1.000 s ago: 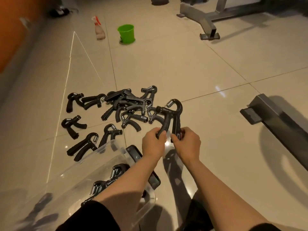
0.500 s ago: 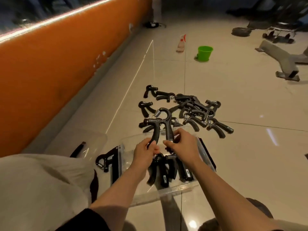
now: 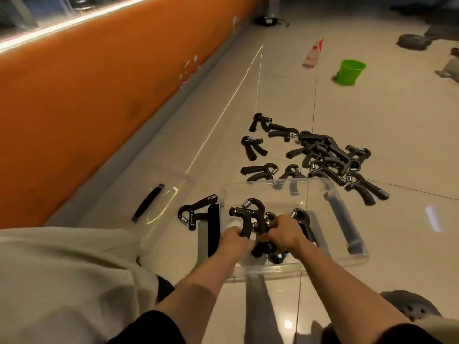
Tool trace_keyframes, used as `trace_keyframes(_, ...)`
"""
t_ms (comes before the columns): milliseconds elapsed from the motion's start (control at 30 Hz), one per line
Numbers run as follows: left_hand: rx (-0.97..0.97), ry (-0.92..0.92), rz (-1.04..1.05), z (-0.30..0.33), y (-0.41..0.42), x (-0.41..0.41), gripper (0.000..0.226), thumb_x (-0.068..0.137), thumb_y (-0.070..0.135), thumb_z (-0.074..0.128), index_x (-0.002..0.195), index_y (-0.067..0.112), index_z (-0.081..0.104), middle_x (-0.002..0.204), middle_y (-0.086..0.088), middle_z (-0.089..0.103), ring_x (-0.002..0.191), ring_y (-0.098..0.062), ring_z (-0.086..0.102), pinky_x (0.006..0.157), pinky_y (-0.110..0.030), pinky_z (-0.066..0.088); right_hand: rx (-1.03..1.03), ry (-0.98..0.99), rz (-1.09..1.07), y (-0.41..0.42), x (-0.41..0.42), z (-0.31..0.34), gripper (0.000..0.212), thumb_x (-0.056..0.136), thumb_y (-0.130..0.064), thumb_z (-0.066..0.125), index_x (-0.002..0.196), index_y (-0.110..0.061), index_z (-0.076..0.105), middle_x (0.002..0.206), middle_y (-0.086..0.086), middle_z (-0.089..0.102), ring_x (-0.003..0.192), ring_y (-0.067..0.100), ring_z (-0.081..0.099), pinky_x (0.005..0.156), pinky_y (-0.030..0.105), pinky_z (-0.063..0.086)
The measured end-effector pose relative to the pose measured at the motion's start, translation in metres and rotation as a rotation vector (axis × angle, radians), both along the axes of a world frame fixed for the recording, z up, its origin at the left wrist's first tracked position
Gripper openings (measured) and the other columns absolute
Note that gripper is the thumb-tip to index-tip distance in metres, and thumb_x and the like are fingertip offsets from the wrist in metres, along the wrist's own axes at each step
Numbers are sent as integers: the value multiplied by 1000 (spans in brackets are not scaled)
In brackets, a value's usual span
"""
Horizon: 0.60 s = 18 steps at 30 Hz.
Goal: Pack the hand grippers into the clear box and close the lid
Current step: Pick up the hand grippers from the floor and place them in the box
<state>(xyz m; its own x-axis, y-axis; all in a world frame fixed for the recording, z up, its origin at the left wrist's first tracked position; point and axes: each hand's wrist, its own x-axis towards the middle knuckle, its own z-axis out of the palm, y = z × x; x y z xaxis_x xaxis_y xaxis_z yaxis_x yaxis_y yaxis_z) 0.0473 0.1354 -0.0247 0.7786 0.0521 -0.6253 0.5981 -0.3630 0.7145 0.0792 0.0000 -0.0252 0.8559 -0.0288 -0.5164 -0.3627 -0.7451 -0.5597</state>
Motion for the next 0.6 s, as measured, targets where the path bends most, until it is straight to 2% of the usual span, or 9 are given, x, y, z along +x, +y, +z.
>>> trace_keyframes(67, 33, -54, -21, 0, -3, 1, 39, 93, 2, 44, 131, 10, 49, 125, -13, 54, 114, -23, 52, 91, -29, 45, -46, 32, -4, -5, 0, -9, 11, 74, -14, 74, 77, -6, 67, 74, 9, 67, 71, 24, 66, 68, 33, 57)
trace_keyframes(100, 77, -136, 4, 1, -1, 1, 44, 94, 1, 45, 136, 13, 46, 135, -8, 51, 123, -21, 49, 99, -27, 42, -69, 43, 1, -8, 1, -13, 14, 73, -14, 74, 81, -5, 67, 78, 9, 68, 73, 23, 66, 71, 34, 57)
trace_keyframes(167, 238, -345, 25, 3, 9, -2, 46, 93, 1, 49, 134, 20, 49, 142, 3, 45, 129, -14, 46, 105, -23, 38, -93, 73, 7, -10, 3, -22, 19, 74, -14, 75, 89, -5, 67, 82, 9, 68, 74, 21, 65, 73, 34, 58)
trace_keyframes(233, 426, -483, -44, -3, 23, -3, 48, 93, 6, 51, 137, 24, 45, 149, 8, 33, 135, -11, 36, 111, -25, 33, -120, 90, 25, -7, 7, -30, 20, 76, -14, 74, 92, -4, 67, 84, 9, 67, 77, 23, 66, 73, 33, 57)
trace_keyframes(333, 533, -520, -209, -20, 35, -1, 51, 97, 14, 45, 144, 26, 33, 158, 5, 10, 145, -12, 15, 115, -22, 17, -165, 74, 52, 5, 14, -40, 19, 77, -15, 70, 90, -2, 67, 81, 9, 64, 76, 24, 63, 67, 31, 52)
trace_keyframes(433, 597, -527, -313, -33, 33, -2, 55, 99, 10, 39, 149, 25, 22, 159, 6, -13, 147, -13, 9, 116, -23, 18, -183, 60, 30, 13, 20, -51, 15, 78, -14, 67, 87, -2, 65, 79, 9, 62, 74, 26, 62, 65, 31, 52)
trace_keyframes(600, 586, -543, -372, -40, 40, 3, 55, 99, 18, 39, 149, 26, 18, 153, 13, -25, 145, -8, -12, 120, -28, 16, -197, 71, 37, 16, 22, -65, 9, 78, -12, 63, 82, -5, 62, 82, 12, 66, 81, 29, 66, 74, 36, 57)
